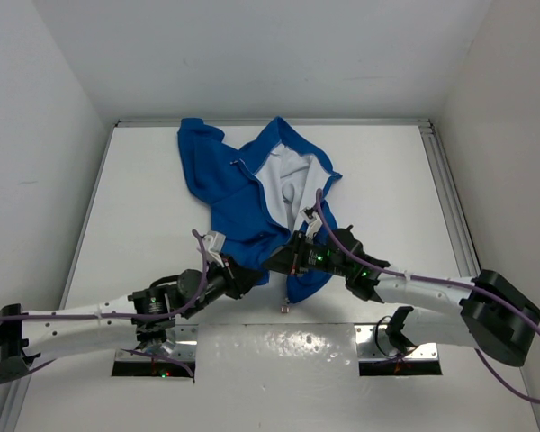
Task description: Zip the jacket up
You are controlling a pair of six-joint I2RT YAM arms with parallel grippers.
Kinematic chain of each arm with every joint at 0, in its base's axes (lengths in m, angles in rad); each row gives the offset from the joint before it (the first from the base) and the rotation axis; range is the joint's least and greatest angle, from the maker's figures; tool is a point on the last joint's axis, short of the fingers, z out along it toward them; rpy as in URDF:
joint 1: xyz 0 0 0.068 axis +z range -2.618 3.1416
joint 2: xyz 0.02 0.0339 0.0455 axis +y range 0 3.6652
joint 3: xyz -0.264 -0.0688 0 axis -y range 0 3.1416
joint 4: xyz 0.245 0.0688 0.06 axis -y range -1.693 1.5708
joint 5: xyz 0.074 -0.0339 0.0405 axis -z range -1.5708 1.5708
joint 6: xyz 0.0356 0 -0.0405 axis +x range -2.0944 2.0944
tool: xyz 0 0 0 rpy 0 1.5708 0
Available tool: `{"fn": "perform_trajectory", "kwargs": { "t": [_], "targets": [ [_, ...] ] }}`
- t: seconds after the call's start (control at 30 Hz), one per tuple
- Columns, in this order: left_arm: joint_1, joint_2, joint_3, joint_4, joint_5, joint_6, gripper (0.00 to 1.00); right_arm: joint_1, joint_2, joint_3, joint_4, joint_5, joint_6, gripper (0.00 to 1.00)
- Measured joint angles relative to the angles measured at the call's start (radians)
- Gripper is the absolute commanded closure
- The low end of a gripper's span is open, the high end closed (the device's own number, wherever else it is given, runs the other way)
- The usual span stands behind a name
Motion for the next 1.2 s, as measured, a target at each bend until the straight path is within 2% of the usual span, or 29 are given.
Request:
{"fn": "perform_trajectory", "kwargs": {
  "t": [0.2,0.23,0.27,0.3,0.4,0.5,0.57,0.6,0.67,0.7,0.73,0.87,1.03,1.13,1.17,1.2],
  "targets": [
    [0.0,0.0,0.0,0.0,0.003,0.007,1.0,-0.005,0.014,0.0,0.006,-0.003,0.003,1.0],
    [0.0,0.0,0.0,0.0,0.003,0.008,1.0,-0.005,0.015,0.0,0.008,-0.003,0.004,0.97],
    [0.0,-0.002,0.0,-0.002,0.001,0.008,1.0,-0.005,0.015,0.0,0.006,-0.002,0.004,0.89],
    [0.0,-0.005,0.0,-0.006,-0.003,0.007,1.0,-0.005,0.015,0.0,0.001,-0.001,0.003,0.69],
    [0.0,-0.016,0.0,-0.032,-0.028,0.01,1.0,-0.005,0.001,0.0,-0.06,0.019,-0.022,0.41],
    [0.0,-0.031,0.0,-0.066,-0.072,0.015,1.0,-0.005,-0.066,0.0,-0.185,0.068,-0.072,0.31],
    [0.003,-0.045,0.0,-0.078,-0.098,0.022,1.0,-0.005,-0.139,0.0,-0.272,0.105,-0.107,0.32],
    [0.006,-0.051,0.0,-0.081,-0.108,0.028,1.0,-0.005,-0.174,0.0,-0.305,0.121,-0.124,0.5],
    [0.014,-0.06,0.0,-0.082,-0.119,0.038,1.0,-0.005,-0.245,0.0,-0.383,0.151,-0.165,0.74],
    [0.021,-0.062,0.0,-0.082,-0.121,0.042,1.0,-0.005,-0.271,0.0,-0.418,0.163,-0.184,0.96],
    [0.027,-0.063,0.0,-0.082,-0.121,0.048,1.0,-0.005,-0.291,-0.001,-0.454,0.172,-0.201,1.0],
    [0.048,-0.063,0.0,-0.081,-0.112,0.068,1.0,0.001,-0.316,-0.028,-0.572,0.188,-0.24,1.0],
    [0.066,-0.058,0.0,-0.079,-0.093,0.08,1.0,0.044,-0.267,-0.065,-0.682,0.211,-0.277,1.0],
    [0.069,-0.047,0.0,-0.074,-0.082,0.08,1.0,0.058,-0.226,-0.067,-0.699,0.225,-0.295,0.91],
    [0.069,-0.044,0.0,-0.072,-0.077,0.082,1.0,0.062,-0.211,-0.067,-0.698,0.23,-0.3,0.82],
    [0.071,-0.041,0.0,-0.071,-0.073,0.082,1.0,0.066,-0.195,-0.066,-0.697,0.235,-0.305,0.78]
  ]
}}
